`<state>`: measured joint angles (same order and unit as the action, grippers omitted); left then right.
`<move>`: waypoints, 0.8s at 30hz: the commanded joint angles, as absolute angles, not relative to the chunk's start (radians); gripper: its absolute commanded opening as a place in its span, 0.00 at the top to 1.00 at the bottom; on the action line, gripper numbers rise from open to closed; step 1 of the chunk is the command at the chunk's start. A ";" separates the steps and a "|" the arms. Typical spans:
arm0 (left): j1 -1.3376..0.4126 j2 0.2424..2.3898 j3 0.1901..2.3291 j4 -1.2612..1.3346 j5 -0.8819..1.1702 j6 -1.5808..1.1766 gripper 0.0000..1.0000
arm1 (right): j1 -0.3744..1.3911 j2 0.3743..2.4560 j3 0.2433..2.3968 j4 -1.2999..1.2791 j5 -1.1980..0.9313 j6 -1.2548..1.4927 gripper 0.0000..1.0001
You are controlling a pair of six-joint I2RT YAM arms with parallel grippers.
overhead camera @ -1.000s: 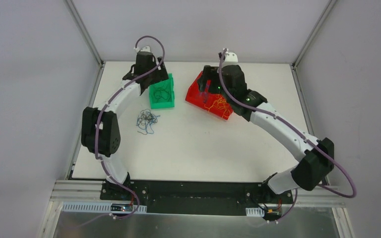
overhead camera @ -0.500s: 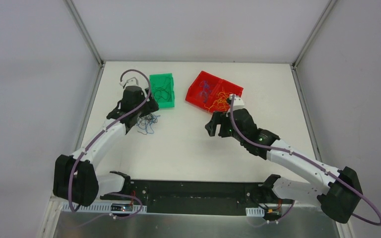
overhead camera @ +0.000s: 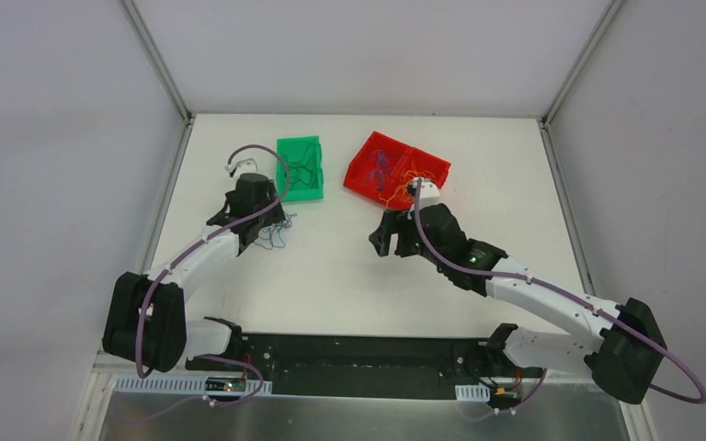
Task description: Untangle the cables
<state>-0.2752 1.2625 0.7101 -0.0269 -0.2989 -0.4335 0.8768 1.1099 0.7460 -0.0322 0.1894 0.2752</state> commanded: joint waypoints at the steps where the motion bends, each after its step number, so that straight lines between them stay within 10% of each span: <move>1: -0.281 1.279 0.768 -0.031 -0.328 -0.373 0.49 | 0.882 1.066 0.745 0.009 0.211 0.257 0.18; 5: -0.281 1.278 0.774 -0.037 -0.299 -0.374 0.86 | 0.882 1.067 0.742 0.015 0.215 0.256 0.18; 8: -0.281 1.294 0.787 -0.052 -0.308 -0.382 0.84 | 0.882 1.072 0.743 0.015 0.215 0.256 0.18; 13: -0.281 1.342 0.825 -0.108 -0.371 -0.390 0.50 | 0.882 1.068 0.742 0.015 0.211 0.255 0.18; 24: -0.272 1.387 0.840 -0.120 -0.315 -0.407 1.00 | 0.882 1.062 0.738 0.015 0.219 0.254 0.18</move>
